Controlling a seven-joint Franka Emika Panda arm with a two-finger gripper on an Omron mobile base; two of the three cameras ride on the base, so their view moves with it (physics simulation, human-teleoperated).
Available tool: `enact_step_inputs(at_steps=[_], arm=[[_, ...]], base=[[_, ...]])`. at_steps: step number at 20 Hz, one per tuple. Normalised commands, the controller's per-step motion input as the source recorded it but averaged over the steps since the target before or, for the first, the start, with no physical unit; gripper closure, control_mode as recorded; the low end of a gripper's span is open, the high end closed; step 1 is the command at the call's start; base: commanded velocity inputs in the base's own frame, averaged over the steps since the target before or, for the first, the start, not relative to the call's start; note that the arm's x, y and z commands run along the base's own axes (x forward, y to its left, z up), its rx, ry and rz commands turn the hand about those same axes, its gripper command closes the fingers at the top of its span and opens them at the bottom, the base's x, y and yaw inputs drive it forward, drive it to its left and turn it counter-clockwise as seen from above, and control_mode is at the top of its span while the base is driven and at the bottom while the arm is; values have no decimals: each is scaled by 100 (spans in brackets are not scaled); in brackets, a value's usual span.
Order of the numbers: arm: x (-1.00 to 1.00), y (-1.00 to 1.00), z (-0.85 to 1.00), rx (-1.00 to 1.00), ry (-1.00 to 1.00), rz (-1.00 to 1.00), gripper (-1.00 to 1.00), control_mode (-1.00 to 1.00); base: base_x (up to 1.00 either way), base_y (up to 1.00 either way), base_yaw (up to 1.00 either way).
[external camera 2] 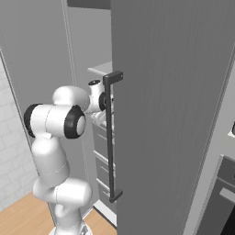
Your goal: Take the meat container that has the fish and place it on the second highest rack of the freezer. Then take the vegetable container that has the garlic and lemon and place it on the highest rack of the freezer.
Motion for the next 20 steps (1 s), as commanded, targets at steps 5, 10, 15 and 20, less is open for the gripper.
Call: enact_step_inputs(at_steps=[5,10,15,20], arm=[[50,-15,-33,0,0,-2,100,-100],[51,-29,-18,3,-2,0,100,-100],[-10,-4,-38,2,-17,0,-100,-100],[-46,24,-4,0,-26,-1,-100,-100]], base=[[0,0,0],[0,0,0],[0,0,0],[0,0,0]])
